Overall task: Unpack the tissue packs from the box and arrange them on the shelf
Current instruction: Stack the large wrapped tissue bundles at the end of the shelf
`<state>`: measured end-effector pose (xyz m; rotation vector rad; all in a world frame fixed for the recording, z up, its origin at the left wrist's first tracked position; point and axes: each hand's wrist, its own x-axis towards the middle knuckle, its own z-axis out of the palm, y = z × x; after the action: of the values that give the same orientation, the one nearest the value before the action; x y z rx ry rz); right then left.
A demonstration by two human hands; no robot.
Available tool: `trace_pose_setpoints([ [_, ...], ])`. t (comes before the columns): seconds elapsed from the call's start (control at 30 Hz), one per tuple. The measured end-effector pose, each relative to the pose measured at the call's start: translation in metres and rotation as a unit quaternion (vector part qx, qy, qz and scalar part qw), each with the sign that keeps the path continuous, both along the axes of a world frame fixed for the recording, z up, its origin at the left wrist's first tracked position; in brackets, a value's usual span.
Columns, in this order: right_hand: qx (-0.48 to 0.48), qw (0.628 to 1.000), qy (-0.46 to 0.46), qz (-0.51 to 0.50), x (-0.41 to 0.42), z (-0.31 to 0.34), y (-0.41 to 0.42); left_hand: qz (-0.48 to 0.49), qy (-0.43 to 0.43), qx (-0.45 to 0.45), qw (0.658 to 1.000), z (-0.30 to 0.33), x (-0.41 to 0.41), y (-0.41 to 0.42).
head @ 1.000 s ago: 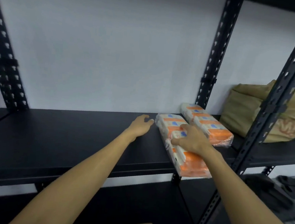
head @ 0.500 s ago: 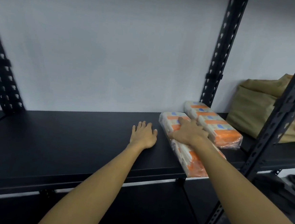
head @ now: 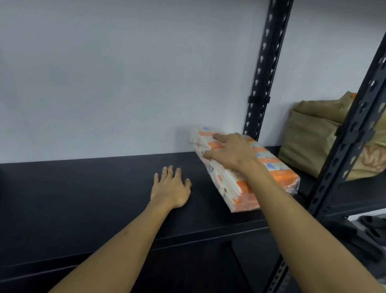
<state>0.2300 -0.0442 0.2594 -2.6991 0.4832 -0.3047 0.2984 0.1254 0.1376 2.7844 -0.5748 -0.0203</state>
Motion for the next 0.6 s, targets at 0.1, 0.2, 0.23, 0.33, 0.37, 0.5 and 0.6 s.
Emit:
trace_pose_setpoints([
  [0.1,-0.049,0.998,-0.018,-0.017,0.003,0.025,-0.023,-0.003,-0.002,0.008,1.0,0.0,0.001,0.0],
  [0.2,-0.074,0.996,0.001,-0.04,0.007,0.037,-0.055,-0.004,-0.006,0.014,1.0,-0.001,0.002,-0.001],
  [0.23,-0.081,0.995,0.013,-0.047,0.009,0.039,-0.065,-0.003,-0.008,0.016,1.0,-0.001,0.002,-0.002],
  [0.33,-0.088,0.993,0.036,-0.064,0.016,0.038,-0.087,0.002,-0.012,0.016,1.0,-0.002,0.003,-0.003],
  [0.37,-0.084,0.993,0.039,-0.068,0.019,0.036,-0.092,0.003,-0.013,0.016,1.0,-0.002,0.003,-0.003],
  [0.5,-0.067,0.994,0.05,-0.076,0.035,0.025,-0.105,0.004,-0.016,0.014,1.0,-0.003,0.003,-0.004],
  [0.6,-0.062,0.994,0.052,-0.071,0.043,0.02,-0.112,0.006,-0.017,0.015,1.0,-0.003,0.003,-0.004],
])
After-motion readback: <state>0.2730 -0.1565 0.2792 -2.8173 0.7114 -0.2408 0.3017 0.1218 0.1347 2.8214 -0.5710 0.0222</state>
